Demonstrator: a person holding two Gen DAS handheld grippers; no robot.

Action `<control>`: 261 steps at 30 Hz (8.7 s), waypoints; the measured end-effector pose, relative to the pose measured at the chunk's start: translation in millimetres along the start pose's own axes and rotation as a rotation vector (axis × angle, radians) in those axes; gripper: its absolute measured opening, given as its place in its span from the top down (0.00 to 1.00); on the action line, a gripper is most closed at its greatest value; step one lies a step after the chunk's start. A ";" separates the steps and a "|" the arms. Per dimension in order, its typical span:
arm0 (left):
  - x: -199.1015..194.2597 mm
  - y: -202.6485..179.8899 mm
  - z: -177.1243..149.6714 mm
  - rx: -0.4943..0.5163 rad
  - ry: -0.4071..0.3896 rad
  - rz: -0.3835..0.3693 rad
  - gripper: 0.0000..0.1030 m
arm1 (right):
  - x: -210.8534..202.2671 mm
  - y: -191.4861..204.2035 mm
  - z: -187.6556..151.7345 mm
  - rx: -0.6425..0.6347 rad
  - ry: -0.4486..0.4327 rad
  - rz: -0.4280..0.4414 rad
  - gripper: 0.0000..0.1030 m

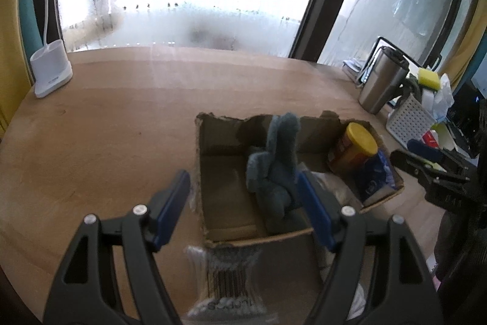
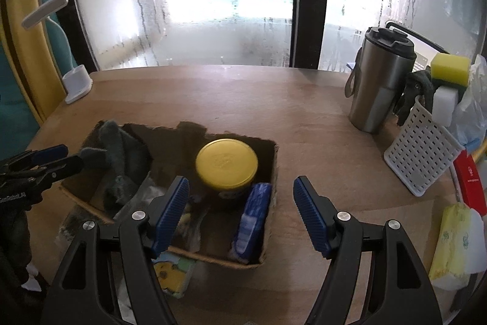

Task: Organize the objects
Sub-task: 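Move the left tool to the clear cotton-swab bag while the right tool approaches the white cloth, then grasp the cotton-swab bag with the left tool while the right tool grasps the white cloth, then lift the swab bag and white cloth and carry both over the box, then lower the swab bag into the box with the left tool while the right tool lowers the white cloth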

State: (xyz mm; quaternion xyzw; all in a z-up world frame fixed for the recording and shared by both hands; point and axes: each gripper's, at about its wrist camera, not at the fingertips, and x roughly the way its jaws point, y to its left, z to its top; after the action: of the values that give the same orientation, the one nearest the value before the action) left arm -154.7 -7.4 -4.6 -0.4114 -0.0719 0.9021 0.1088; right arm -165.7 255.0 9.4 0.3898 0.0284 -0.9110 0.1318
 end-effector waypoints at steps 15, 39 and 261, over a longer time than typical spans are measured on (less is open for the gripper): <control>-22.9 4.1 -21.4 0.002 -0.008 -0.014 0.27 | -18.5 12.3 -15.3 0.002 -0.006 0.010 0.28; -38.1 11.7 -58.1 0.001 0.017 -0.022 0.27 | -28.4 47.9 -49.9 -0.021 0.033 0.054 0.28; 36.4 54.9 4.7 -0.061 0.032 0.031 0.20 | 37.8 43.9 10.5 -0.022 0.098 0.208 0.58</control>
State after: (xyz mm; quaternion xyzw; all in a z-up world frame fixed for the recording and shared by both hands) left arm -189.0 -51.4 -40.1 -0.4300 -0.0910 0.8944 0.0832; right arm -186.6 202.8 -8.3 0.4334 0.0041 -0.8717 0.2285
